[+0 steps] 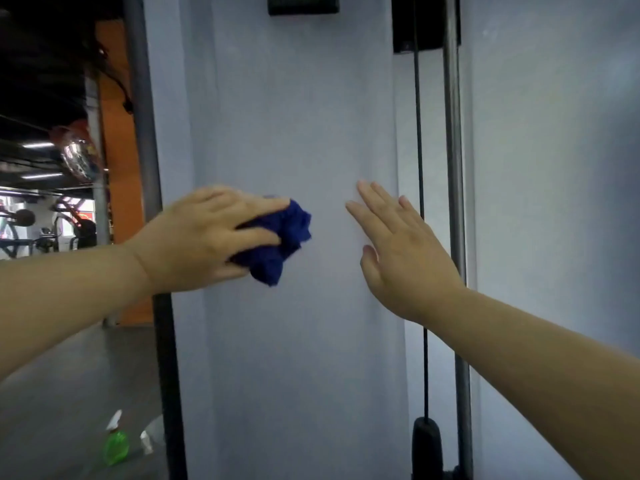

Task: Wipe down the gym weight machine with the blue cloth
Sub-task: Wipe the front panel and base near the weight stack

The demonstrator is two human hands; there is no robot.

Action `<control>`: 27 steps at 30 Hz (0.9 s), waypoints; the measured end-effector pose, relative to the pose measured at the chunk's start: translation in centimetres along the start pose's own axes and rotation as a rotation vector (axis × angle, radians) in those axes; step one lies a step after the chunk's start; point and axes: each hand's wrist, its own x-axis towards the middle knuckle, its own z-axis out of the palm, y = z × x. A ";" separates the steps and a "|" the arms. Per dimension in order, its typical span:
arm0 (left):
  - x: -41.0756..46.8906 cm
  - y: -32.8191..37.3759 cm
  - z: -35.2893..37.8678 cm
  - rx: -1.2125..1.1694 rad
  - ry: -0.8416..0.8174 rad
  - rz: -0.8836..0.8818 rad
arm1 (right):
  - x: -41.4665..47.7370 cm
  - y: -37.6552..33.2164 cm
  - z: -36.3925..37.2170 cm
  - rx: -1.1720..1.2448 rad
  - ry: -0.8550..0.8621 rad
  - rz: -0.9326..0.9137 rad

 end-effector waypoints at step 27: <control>-7.4 7.0 3.9 0.018 -0.253 0.471 | -3.6 -2.5 3.2 0.037 -0.046 -0.090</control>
